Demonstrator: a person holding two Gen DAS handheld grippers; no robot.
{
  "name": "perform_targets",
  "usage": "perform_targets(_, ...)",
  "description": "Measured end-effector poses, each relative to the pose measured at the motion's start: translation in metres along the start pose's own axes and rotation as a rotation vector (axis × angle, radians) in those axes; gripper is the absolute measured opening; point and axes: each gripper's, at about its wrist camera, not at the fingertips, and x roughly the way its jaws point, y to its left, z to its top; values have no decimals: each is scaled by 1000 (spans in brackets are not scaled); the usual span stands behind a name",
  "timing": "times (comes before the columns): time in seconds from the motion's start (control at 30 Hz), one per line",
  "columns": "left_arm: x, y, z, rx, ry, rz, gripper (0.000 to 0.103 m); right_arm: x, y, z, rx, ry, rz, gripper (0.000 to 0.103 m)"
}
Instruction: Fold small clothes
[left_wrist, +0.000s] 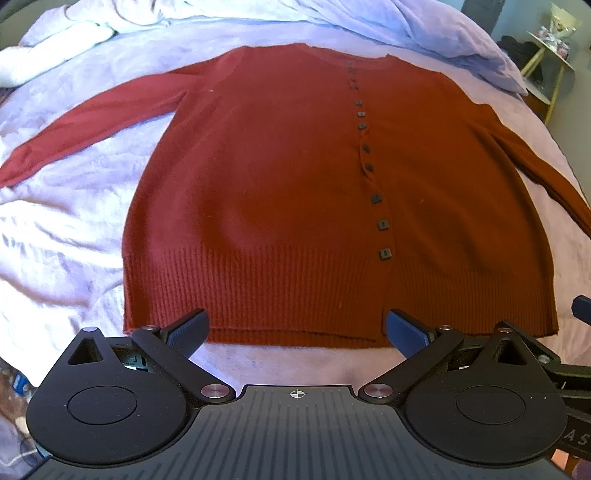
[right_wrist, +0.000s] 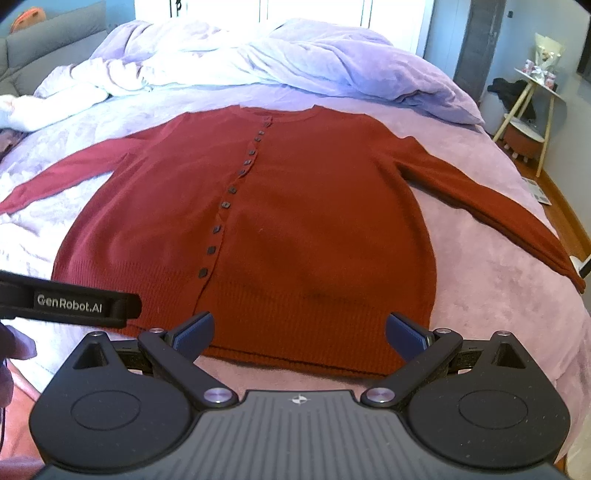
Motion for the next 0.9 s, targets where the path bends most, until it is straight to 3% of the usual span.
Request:
perform_targets(0.27,10,12,3,-37,3,-51,103,9,4,-1,-17,7,-5,99)
perform_targets(0.43,18,78,28,-261,-60,-185,103,22,4,-1,-7,48,10,99)
perform_targets(0.5,23,118,44,-361,-131,-150,103,25,5,-2,-13,50,17,99)
perform_targets(0.6,32,173,64,-480,-219,-33,103,27,7,-1,-29,31,44,99)
perform_targets(0.7,35,208,75,-569,-257,-46,103,34,9,3,-20,30,58,99)
perform_targets(0.8,30,211,79,-570,-291,-55,103,46,0,12,24,26,53,98)
perform_targets(0.9,30,187,83,-497,-292,-64,103,62,-47,33,190,-9,33,96)
